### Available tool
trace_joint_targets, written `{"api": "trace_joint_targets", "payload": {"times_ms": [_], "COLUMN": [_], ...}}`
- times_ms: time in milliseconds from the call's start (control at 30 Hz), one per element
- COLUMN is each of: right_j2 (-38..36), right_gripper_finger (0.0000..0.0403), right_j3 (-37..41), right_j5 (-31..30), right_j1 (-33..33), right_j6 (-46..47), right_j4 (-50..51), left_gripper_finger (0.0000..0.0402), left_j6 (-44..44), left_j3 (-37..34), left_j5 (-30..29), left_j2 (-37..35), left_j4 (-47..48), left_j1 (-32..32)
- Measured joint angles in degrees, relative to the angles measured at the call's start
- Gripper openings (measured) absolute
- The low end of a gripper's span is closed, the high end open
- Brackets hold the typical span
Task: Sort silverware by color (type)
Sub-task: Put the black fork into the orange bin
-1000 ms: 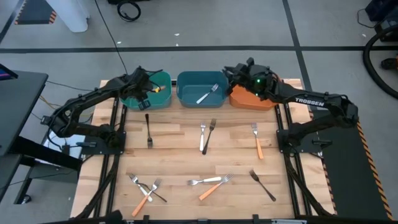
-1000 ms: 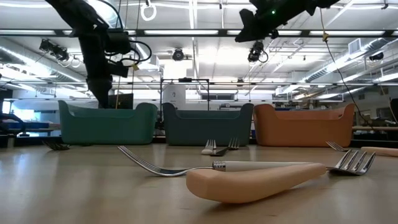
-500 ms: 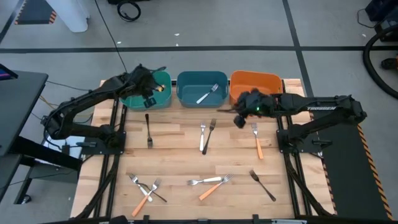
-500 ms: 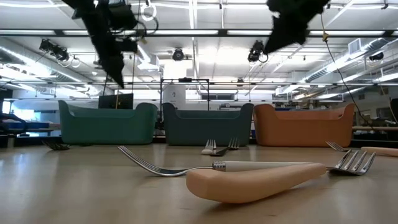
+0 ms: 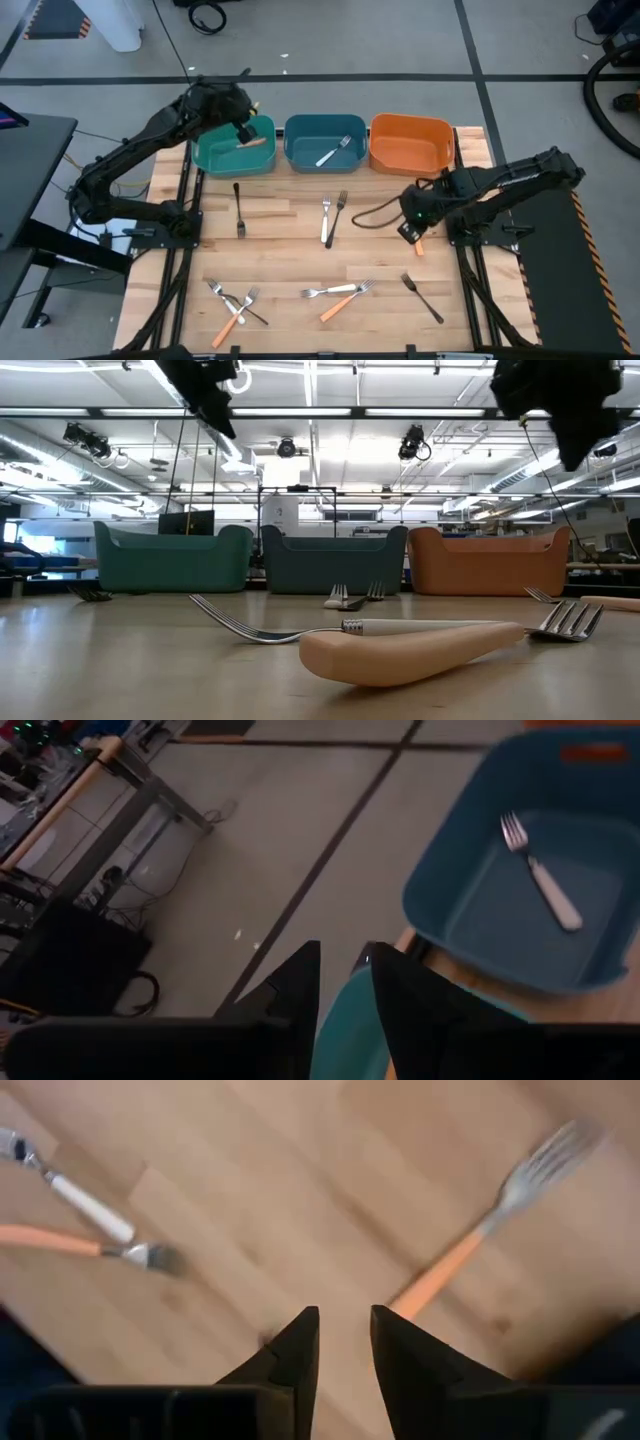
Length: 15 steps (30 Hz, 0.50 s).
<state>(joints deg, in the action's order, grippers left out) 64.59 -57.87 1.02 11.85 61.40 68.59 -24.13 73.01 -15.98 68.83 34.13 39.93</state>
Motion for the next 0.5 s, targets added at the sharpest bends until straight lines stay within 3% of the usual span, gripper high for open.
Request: {"api": "trace_joint_targets", "payload": {"times_ms": [300,500], "right_j2": [3.07,9.61], "right_gripper_finger": [0.0130,0.0129], "right_j3": [0.00,0.00], "right_j5": [2.28,3.99], "right_j1": [12.96,20.75], "right_j6": [17.65,20.95], "right_j4": [0.00,-5.45], "left_gripper_finger": [0.0103,0.0103], "left_j6": [1.02,0.97], "left_j3": [0.83,0.83], "left_j5": [0.01,0.01], "left_j2": [0.18,0.21], "left_j4": [-0.07,-0.09], "left_j1": [0.01,0.01]}}
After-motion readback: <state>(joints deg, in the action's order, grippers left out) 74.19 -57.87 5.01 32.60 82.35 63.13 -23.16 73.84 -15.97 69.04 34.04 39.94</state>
